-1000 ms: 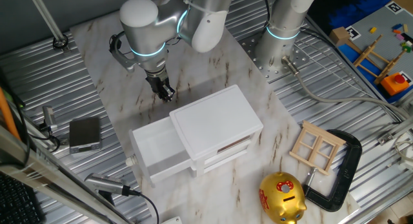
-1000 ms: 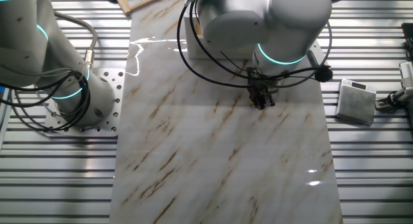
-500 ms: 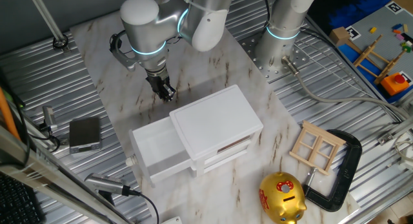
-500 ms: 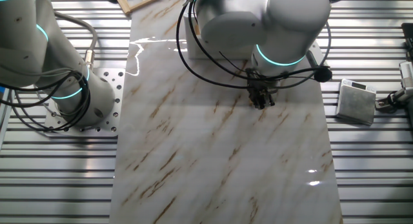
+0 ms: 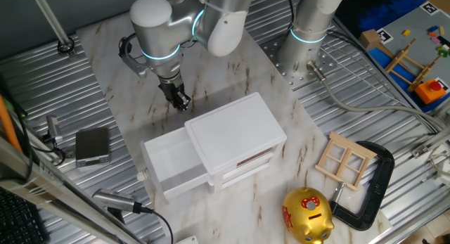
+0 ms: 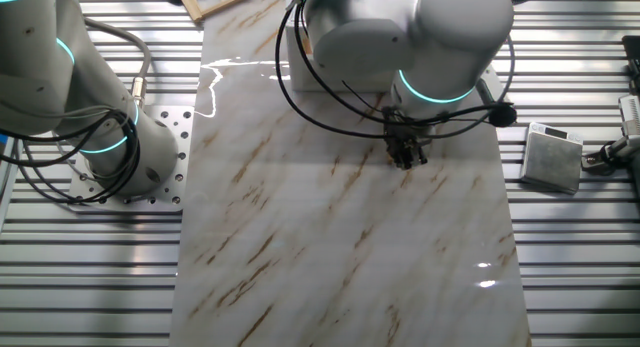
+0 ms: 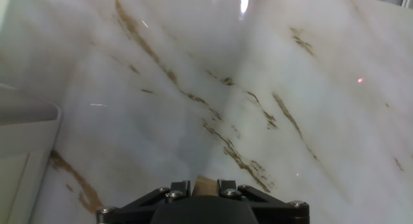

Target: Put things in the drawer

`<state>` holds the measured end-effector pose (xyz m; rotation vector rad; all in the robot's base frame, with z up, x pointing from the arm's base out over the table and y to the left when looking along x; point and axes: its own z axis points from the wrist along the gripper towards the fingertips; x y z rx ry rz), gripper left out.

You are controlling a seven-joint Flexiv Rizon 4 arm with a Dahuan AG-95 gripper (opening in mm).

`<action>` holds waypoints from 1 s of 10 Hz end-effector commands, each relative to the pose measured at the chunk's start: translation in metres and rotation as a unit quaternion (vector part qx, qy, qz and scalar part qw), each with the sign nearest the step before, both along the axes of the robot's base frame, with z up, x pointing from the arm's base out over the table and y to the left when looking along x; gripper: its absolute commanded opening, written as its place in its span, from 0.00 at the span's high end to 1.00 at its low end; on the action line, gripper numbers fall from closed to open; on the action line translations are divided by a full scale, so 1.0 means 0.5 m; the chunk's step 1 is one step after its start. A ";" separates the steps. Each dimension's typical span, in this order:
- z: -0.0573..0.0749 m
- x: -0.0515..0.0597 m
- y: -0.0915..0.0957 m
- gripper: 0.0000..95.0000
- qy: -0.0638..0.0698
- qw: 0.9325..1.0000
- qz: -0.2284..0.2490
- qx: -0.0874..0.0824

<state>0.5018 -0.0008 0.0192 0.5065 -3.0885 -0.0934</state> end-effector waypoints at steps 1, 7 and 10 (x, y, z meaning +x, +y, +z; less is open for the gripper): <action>0.008 0.004 0.004 1.00 0.003 1.000 0.009 0.001; 0.058 0.025 0.031 1.00 0.010 0.999 0.035 -0.003; 0.087 0.042 0.049 1.00 0.013 0.999 0.050 -0.002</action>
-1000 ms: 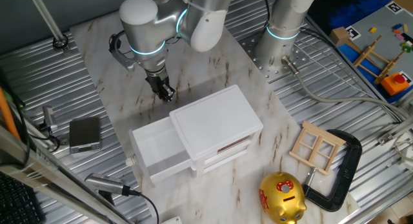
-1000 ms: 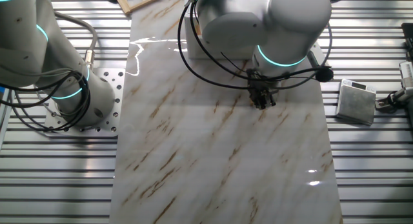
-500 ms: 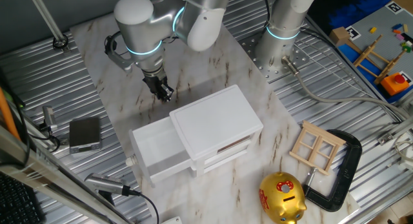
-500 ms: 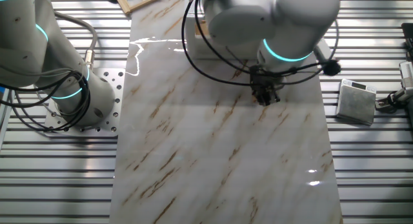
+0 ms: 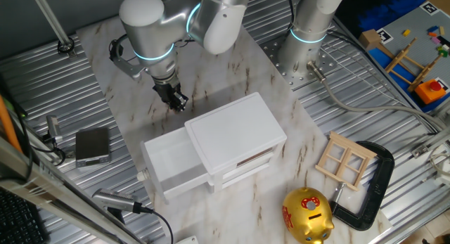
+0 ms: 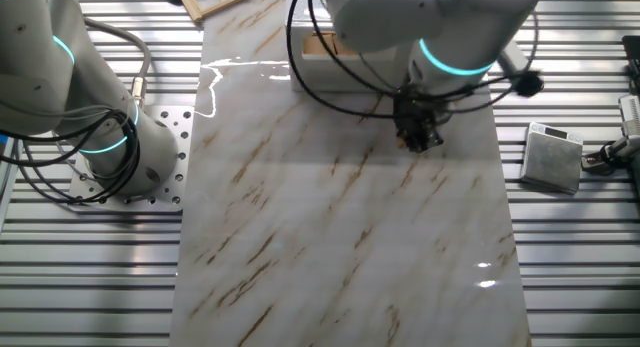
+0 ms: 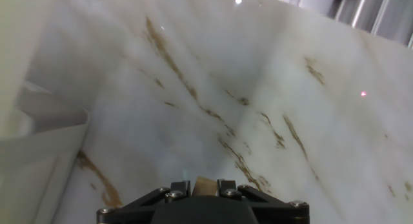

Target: Put things in the drawer

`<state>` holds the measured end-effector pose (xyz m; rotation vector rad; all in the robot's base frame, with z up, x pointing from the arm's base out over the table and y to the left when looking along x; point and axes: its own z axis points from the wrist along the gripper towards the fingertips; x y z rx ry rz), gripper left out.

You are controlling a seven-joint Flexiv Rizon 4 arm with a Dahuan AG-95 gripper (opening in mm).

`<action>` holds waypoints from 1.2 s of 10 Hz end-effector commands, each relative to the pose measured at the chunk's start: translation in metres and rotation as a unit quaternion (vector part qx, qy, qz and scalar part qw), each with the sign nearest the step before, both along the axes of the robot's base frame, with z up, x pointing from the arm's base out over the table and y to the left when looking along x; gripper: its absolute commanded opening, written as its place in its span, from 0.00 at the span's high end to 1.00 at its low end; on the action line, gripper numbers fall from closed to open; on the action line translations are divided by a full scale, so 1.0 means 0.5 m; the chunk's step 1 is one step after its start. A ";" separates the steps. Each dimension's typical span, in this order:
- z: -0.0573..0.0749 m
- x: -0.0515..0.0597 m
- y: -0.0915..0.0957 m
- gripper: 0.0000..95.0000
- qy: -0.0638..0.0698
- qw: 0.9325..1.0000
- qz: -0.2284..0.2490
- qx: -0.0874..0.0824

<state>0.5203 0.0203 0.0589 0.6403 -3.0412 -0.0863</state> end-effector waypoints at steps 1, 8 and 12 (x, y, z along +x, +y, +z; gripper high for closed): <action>0.017 0.010 0.014 1.00 0.009 1.000 0.010 0.000; 0.067 0.037 0.043 1.00 0.028 0.999 0.026 -0.001; 0.082 0.026 0.033 1.00 0.029 0.999 0.029 -0.003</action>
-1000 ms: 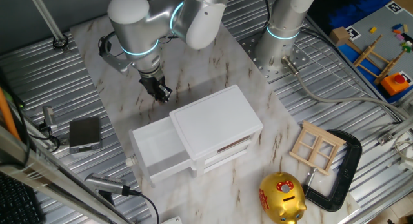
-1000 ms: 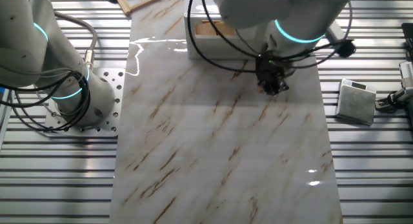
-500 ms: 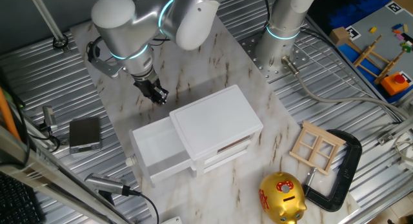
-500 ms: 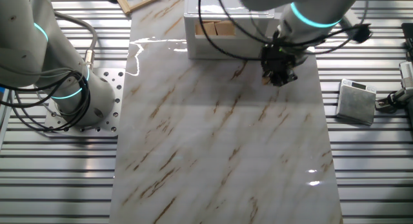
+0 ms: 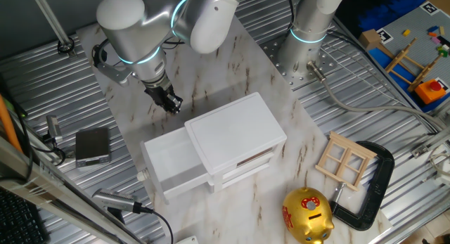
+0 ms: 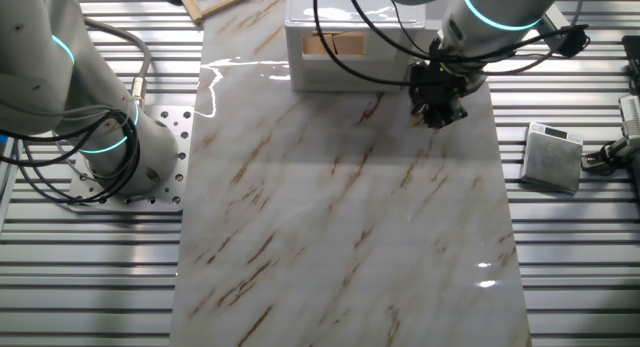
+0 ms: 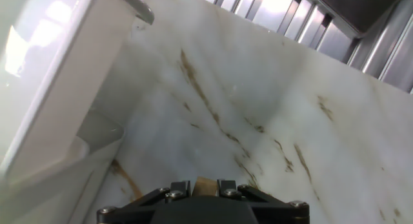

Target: Put things in the drawer

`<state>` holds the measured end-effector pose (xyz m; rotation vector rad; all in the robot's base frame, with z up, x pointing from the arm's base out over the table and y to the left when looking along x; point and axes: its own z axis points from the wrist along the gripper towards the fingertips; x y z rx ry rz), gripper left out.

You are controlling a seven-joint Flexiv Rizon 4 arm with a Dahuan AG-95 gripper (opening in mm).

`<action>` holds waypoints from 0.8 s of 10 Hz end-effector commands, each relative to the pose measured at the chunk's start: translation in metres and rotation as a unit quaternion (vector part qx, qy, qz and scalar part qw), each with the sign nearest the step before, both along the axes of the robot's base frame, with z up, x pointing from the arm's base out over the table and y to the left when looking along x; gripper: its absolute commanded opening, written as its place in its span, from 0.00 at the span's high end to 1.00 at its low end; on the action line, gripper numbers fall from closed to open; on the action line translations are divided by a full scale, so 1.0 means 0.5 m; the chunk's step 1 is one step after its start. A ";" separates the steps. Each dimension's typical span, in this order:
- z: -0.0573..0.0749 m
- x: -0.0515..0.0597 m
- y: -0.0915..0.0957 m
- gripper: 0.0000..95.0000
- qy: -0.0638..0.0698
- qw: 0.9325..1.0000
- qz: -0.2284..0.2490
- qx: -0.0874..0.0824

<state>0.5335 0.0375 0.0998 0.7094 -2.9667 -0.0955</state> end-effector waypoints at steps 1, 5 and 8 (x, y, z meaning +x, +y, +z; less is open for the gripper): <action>0.000 0.000 -0.001 1.00 0.002 1.000 0.002 0.000; 0.000 0.000 -0.001 1.00 0.005 1.000 0.020 0.006; 0.000 0.000 -0.001 1.00 0.005 0.999 0.043 -0.003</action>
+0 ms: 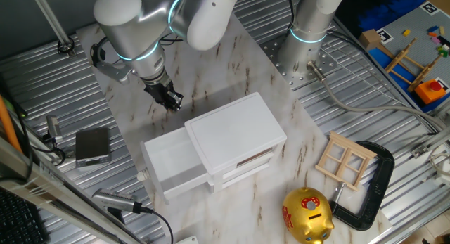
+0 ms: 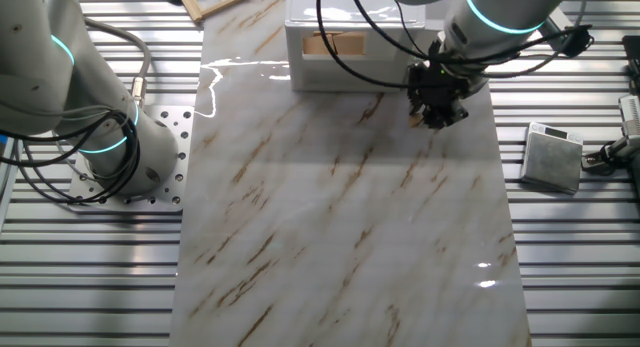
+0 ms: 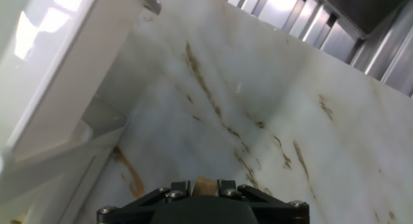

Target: Put things in the drawer

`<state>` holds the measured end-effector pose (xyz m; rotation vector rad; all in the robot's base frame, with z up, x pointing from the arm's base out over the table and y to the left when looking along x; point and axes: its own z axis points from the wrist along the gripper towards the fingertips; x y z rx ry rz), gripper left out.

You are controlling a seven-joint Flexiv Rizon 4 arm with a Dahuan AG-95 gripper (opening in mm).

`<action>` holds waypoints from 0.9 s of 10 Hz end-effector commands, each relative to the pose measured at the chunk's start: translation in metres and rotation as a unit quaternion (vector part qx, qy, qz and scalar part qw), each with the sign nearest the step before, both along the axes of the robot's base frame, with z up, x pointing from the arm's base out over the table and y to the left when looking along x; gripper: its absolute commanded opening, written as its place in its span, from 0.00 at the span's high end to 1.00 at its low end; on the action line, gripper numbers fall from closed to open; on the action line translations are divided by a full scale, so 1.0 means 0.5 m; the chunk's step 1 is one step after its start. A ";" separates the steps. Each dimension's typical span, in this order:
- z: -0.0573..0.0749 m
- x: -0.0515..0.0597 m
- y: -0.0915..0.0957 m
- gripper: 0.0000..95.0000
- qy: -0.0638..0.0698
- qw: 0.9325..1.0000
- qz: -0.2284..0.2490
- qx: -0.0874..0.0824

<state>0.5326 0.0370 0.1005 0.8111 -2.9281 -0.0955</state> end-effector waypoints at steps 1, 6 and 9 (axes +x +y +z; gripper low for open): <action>-0.001 0.002 0.000 1.00 -0.001 1.000 0.012 -0.003; -0.001 0.002 0.000 1.00 -0.004 0.999 0.036 0.000; -0.001 0.002 0.000 1.00 -0.006 0.999 0.038 0.000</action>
